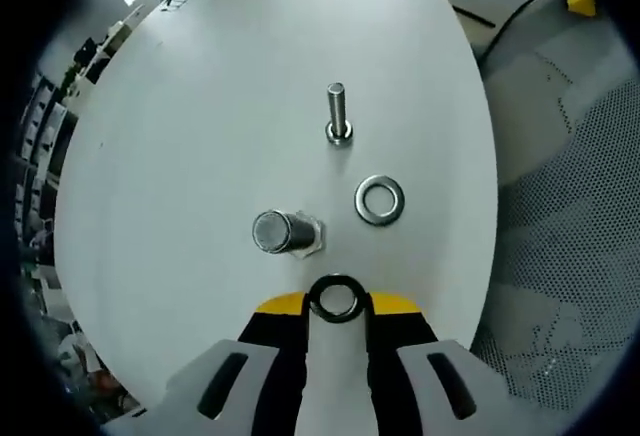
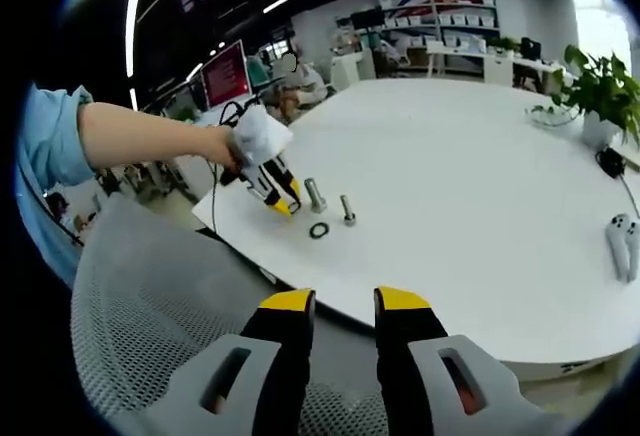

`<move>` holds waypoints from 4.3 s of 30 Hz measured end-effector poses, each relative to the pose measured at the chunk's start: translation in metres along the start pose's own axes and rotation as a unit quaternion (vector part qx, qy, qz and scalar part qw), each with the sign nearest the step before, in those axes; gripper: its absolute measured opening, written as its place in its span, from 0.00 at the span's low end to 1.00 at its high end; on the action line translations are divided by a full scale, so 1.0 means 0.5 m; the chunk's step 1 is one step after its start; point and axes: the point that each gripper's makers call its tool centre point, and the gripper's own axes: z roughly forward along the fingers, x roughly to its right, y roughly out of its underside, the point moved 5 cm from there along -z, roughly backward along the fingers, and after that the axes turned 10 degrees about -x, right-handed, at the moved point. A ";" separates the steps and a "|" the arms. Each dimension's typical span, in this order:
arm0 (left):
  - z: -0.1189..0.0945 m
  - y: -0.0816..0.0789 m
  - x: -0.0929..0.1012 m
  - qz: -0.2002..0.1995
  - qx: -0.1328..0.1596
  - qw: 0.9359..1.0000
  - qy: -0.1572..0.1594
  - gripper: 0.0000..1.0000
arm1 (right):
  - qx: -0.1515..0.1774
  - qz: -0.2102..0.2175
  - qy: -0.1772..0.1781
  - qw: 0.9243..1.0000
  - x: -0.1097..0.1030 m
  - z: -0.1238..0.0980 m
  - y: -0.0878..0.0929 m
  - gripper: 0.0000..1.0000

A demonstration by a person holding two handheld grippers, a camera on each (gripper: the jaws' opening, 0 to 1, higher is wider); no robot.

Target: Place the washer onto the threaded stud by aligning its center hole with the stud, sliding it down to the base, and recovering from edge contact or off-axis alignment until the washer reaches the visible bottom stop.

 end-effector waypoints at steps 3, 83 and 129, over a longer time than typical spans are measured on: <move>-0.019 0.007 -0.007 -0.007 0.001 1.000 -0.009 0.19 | 0.000 0.000 0.000 1.000 0.000 0.000 0.000 0.26; -0.001 -0.077 -0.040 0.025 -0.034 0.999 -0.006 0.21 | 0.000 0.015 -0.002 1.000 0.003 -0.001 0.001 0.25; 0.047 -0.143 0.075 0.128 -0.035 0.991 0.020 0.29 | 0.000 0.024 -0.006 1.000 0.003 -0.001 0.003 0.26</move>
